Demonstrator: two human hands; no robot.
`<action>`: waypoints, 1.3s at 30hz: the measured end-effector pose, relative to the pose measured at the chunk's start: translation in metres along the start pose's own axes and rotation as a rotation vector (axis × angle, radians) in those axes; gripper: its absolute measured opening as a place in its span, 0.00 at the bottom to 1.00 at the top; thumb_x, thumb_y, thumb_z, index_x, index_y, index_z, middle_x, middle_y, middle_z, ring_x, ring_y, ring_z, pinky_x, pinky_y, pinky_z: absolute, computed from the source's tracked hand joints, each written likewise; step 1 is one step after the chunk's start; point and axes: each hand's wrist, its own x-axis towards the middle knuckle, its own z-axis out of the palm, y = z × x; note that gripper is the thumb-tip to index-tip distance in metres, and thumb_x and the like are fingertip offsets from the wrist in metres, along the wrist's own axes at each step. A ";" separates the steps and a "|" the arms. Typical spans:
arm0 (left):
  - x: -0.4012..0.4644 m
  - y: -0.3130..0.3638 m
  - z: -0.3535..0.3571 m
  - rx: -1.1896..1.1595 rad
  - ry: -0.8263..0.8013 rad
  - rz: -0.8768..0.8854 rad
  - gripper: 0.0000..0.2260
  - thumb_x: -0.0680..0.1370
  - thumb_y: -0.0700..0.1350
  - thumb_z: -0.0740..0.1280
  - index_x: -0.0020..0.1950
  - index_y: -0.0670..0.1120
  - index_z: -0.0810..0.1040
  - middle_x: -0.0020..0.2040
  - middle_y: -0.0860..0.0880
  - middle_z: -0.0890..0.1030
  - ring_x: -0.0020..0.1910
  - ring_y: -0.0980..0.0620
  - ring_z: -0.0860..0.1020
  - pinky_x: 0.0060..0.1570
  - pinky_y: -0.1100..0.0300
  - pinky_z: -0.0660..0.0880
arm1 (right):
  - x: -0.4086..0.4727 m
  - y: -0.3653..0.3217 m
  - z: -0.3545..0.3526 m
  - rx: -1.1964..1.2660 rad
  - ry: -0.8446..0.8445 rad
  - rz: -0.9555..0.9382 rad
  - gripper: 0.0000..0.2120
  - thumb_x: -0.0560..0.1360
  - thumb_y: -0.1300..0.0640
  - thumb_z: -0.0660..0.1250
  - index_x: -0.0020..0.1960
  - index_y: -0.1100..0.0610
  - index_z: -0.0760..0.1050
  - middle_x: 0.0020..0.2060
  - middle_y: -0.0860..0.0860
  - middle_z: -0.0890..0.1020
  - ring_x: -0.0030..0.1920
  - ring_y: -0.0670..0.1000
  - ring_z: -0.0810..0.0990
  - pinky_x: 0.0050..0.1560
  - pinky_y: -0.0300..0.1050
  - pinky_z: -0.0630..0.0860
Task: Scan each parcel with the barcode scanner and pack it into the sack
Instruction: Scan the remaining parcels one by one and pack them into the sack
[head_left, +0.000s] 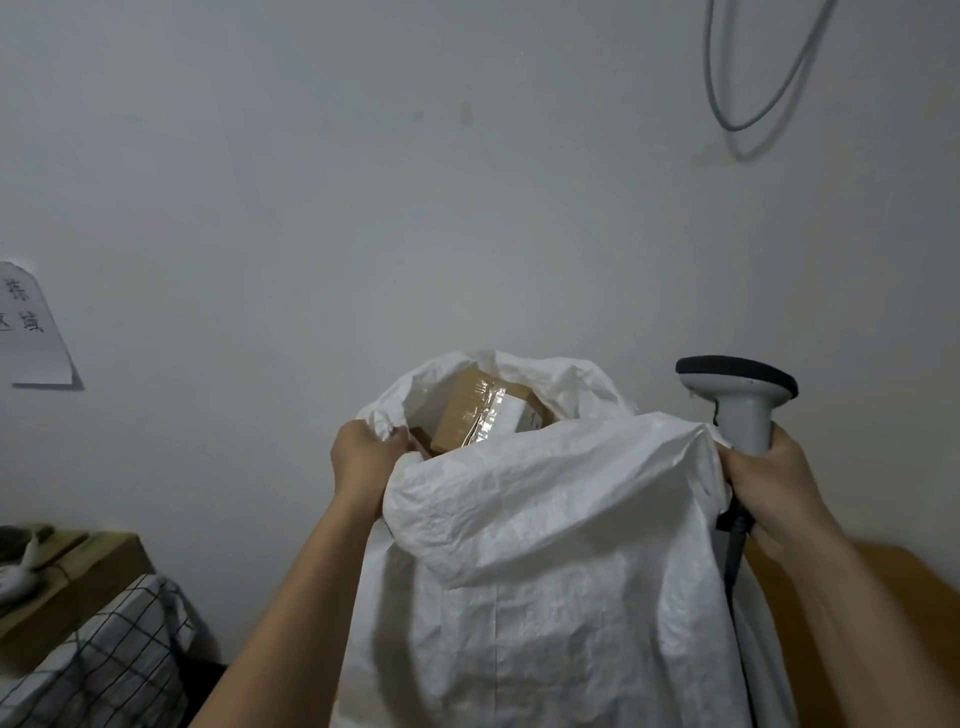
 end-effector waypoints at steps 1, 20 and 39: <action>-0.002 0.002 -0.001 0.045 0.066 0.033 0.16 0.79 0.40 0.66 0.32 0.41 0.68 0.30 0.46 0.72 0.32 0.47 0.71 0.31 0.59 0.65 | 0.000 -0.001 0.001 0.008 0.017 -0.021 0.15 0.71 0.58 0.76 0.54 0.60 0.75 0.43 0.58 0.81 0.39 0.53 0.80 0.35 0.44 0.75; -0.002 0.007 -0.044 -0.094 -0.374 -0.373 0.13 0.80 0.45 0.66 0.63 0.44 0.74 0.70 0.39 0.70 0.43 0.51 0.75 0.32 0.61 0.73 | -0.011 -0.026 0.023 -0.121 0.118 -0.598 0.34 0.67 0.55 0.79 0.68 0.56 0.67 0.56 0.53 0.79 0.51 0.49 0.78 0.51 0.40 0.74; -0.019 0.030 -0.019 -0.420 -0.027 0.478 0.10 0.76 0.40 0.72 0.43 0.44 0.71 0.38 0.50 0.76 0.36 0.58 0.76 0.37 0.68 0.73 | -0.002 -0.016 0.005 -0.140 -0.165 -0.251 0.20 0.68 0.54 0.75 0.55 0.42 0.71 0.46 0.46 0.80 0.44 0.46 0.81 0.38 0.41 0.73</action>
